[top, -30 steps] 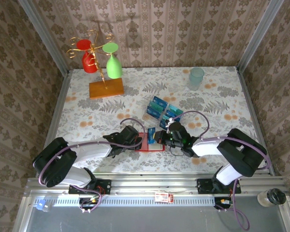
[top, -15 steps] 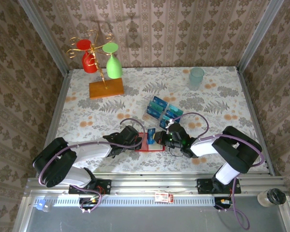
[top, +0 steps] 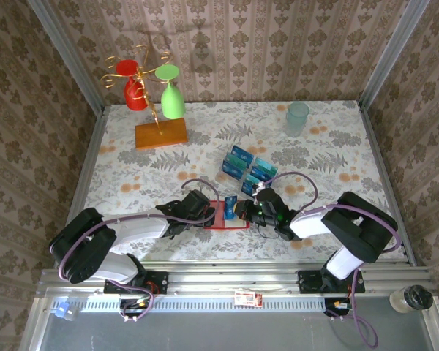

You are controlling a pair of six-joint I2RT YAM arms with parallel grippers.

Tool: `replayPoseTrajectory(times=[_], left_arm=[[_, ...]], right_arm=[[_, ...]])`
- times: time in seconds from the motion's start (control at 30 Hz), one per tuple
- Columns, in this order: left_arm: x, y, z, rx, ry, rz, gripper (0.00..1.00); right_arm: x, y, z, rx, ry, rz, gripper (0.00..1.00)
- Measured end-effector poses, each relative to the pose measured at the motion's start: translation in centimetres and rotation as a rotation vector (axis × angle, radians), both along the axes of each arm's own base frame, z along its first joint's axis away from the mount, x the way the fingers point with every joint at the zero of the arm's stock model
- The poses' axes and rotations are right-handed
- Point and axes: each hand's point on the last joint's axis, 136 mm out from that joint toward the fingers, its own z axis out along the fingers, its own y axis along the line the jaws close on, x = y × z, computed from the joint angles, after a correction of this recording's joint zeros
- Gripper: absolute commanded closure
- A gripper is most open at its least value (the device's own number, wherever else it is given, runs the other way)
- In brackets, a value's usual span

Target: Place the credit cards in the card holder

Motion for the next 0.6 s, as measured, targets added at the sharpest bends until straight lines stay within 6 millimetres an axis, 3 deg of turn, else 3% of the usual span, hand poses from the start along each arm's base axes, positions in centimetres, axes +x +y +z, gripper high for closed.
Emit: replayPoseTrajectory(times=[0.6], left_arm=[[0.0, 0.0, 0.0, 0.0, 0.0, 0.0, 0.0]], right_arm=[[-0.5, 1.1, -0.4, 0.048, 0.026, 0.043, 1.0]])
